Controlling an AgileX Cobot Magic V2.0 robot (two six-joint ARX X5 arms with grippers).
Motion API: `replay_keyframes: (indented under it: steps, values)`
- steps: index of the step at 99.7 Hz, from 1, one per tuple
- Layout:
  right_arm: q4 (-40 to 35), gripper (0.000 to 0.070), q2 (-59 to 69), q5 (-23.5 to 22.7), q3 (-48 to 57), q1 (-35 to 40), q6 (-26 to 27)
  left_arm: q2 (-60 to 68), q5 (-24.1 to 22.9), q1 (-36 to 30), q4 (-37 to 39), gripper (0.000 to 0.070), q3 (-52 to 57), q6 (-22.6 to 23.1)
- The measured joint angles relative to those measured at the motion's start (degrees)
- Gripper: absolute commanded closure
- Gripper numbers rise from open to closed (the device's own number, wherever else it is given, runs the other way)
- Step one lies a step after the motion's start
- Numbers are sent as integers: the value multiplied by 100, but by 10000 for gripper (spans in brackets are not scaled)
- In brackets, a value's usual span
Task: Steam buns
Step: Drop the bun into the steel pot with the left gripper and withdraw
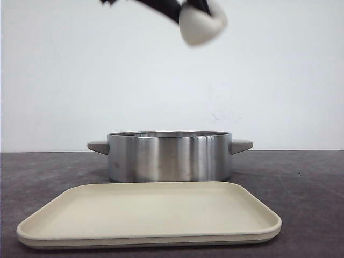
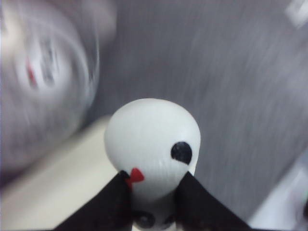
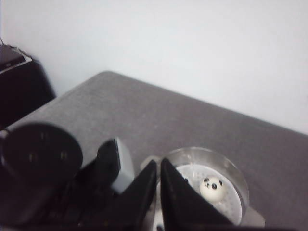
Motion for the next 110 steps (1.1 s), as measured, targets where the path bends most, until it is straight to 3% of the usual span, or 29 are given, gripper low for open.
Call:
replay_keyframes:
  steps: [35,70,77,88,93,99,110]
  values:
    - [140,693,11,0,0,0,-57,407,-17,1246,697,700,133,234]
    - [118,693,114,9,0,-2,-111,2033,146,1821,463,696,133,229]
    - [116,693,114,11,0,-2,-162,2208,164,1808,385,591,133,232]
    - [52,693,114,11,0,-2,-190,2350,170,1805,256,252,133,216]
    - [24,692,114,13,0,-2,-201,2361,168,1805,195,146,131,216]
    - [4,693,114,13,0,-2,-205,2361,168,1803,216,99,131,216]
    - [0,693,114,13,0,-2,-205,2361,173,1797,81,101,210,219]
